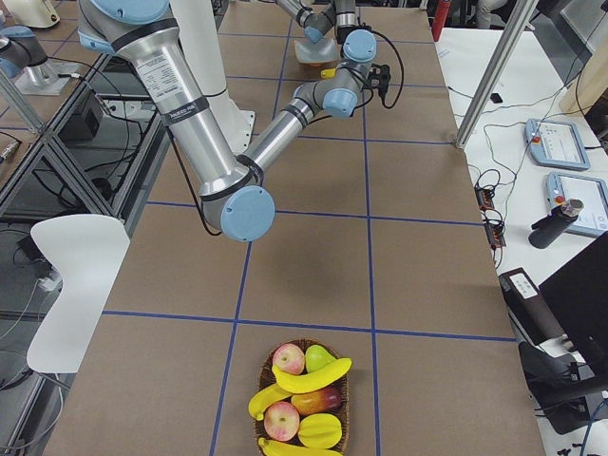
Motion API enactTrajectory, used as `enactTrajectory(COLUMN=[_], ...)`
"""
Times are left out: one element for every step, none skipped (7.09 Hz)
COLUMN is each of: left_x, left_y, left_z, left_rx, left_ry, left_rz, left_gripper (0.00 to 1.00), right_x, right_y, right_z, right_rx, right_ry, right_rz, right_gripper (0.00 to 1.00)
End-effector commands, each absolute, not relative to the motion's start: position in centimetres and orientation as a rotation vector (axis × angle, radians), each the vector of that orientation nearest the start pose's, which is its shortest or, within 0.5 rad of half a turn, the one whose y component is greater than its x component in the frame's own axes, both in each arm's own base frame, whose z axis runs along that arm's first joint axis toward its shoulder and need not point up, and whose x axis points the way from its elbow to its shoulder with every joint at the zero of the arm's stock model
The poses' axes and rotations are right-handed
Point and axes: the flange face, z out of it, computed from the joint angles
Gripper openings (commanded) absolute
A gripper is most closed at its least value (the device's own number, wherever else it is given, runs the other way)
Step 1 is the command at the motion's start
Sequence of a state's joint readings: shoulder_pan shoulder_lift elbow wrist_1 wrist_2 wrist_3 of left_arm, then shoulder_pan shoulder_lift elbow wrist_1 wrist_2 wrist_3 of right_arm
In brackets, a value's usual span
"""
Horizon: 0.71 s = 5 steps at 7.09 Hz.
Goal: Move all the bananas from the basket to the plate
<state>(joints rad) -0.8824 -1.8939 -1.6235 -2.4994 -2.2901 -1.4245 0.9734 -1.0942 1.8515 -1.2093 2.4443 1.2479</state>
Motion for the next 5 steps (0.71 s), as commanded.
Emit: enactTrajectory(left_x=[22.4,20.5,18.6,16.8,15.5], left_y=[-48.4,-46.5,-44.0,-41.9,-39.7], left_z=[42.4,46.5,51.0,53.9,55.6], left_rx=[0.086,0.092,0.11,0.116,0.106], left_ry=[1.306,1.258,1.199,1.164,1.14], left_rz=[-0.147,-0.111,-0.052,-0.021,-0.01], left_gripper=[0.0,0.0,0.0,0.0,0.0], right_x=[-25.9,-26.1,-26.2,-26.4,-26.7], right_y=[-52.9,-54.0,-54.4,-54.5,-54.9], right_z=[27.9,29.9,31.8,32.7,33.7], right_rx=[0.076,0.081,0.09,0.09,0.084], right_ry=[-1.184,-1.145,-1.111,-1.098,-1.085], right_rz=[0.074,0.095,0.098,0.088,0.08], right_gripper=[1.0,1.0,1.0,1.0,1.0])
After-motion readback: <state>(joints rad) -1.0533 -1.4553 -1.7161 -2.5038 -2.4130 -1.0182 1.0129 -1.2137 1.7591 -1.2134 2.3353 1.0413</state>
